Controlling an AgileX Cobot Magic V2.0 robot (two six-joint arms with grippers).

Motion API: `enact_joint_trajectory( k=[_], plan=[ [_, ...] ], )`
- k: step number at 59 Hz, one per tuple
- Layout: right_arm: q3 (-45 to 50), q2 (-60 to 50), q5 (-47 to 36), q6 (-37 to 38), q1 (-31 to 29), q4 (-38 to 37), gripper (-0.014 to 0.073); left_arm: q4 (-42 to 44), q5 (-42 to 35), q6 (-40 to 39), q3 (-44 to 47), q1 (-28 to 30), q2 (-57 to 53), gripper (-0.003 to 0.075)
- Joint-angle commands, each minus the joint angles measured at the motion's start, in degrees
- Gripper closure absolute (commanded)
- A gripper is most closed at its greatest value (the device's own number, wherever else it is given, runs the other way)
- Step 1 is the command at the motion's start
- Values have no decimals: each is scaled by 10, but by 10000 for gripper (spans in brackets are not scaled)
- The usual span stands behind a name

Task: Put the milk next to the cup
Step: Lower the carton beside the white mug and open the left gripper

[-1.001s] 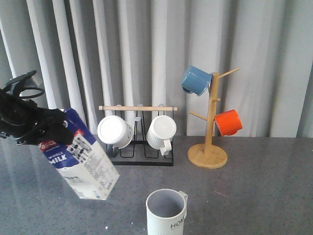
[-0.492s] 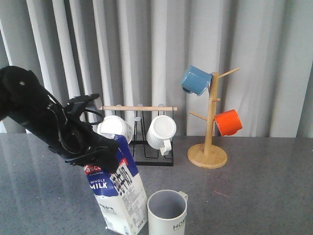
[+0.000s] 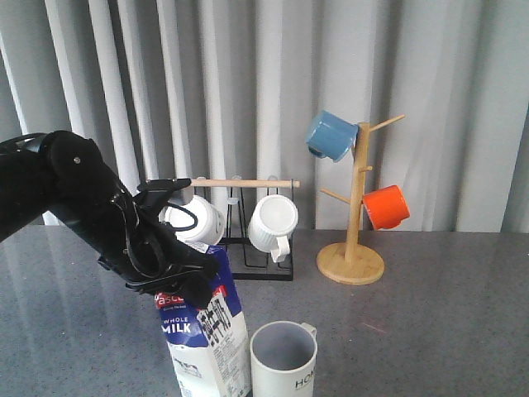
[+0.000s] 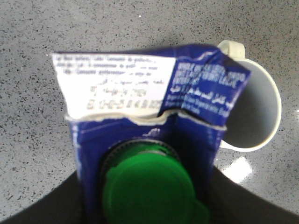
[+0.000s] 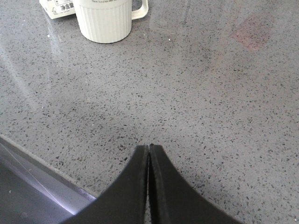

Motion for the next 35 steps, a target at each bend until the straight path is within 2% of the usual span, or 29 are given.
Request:
enact_joint_trajectory(
  k=[1, 11, 24, 29, 35],
  plan=[
    [-15, 2, -38, -2, -3, 2, 598, -11, 4, -2, -13, -4, -20, 624],
    [-15, 2, -38, -2, -3, 2, 598, -13, 4, -2, -13, -4, -20, 482],
    [-15, 2, -38, -2, -3, 2, 598, -15, 4, -4, -13, -4, -25, 228],
    [-15, 2, -38, -2, -3, 2, 598, -13, 4, -4, -13, -4, -32, 158],
    [-15, 2, -40, -2, -3, 2, 598, -13, 4, -4, -13, -4, -42, 111]
  ],
)
